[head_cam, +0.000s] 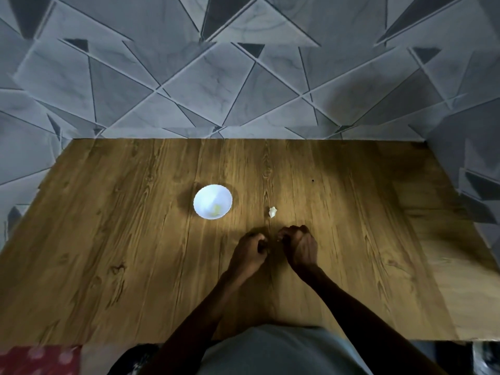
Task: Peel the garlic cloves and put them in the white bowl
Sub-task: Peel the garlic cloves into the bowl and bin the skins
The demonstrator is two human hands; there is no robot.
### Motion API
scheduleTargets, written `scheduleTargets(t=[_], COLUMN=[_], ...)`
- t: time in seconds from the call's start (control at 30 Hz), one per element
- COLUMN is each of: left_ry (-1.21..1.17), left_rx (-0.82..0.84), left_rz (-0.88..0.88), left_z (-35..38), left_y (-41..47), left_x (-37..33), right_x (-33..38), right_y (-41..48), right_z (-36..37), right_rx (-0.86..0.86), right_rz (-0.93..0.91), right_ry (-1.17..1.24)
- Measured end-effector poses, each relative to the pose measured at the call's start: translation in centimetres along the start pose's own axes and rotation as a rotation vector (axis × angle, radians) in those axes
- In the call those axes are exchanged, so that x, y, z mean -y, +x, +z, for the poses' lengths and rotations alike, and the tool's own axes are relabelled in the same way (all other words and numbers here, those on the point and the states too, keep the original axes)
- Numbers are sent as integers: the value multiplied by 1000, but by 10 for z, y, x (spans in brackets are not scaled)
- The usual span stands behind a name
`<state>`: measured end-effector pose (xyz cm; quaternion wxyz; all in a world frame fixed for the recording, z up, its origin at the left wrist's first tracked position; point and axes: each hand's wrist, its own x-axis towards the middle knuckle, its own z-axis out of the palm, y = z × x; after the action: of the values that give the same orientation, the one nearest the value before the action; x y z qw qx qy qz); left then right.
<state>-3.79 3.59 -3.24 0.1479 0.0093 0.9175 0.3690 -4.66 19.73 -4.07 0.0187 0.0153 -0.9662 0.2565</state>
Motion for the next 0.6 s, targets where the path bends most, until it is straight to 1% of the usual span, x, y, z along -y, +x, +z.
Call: scheduleTargets(t=[0.1,0.13,0.27,0.6], left_ry=[-9,-11,12,153], left_rx=[-5,-9,-9,-8], left_rz=[9,12,6,-25], left_z=[-3,-4,-5,2], left_y=[6,7,12,17], left_x=[1,0,1,10], right_x=[-4,-3,12,24], right_y=[3,3,11,28], right_z=[5,5,-6,-10], right_rx=[-22,-8,136,238], right_rz=[9,10,18,-18], right_ry=[-10,-20,-33,-223])
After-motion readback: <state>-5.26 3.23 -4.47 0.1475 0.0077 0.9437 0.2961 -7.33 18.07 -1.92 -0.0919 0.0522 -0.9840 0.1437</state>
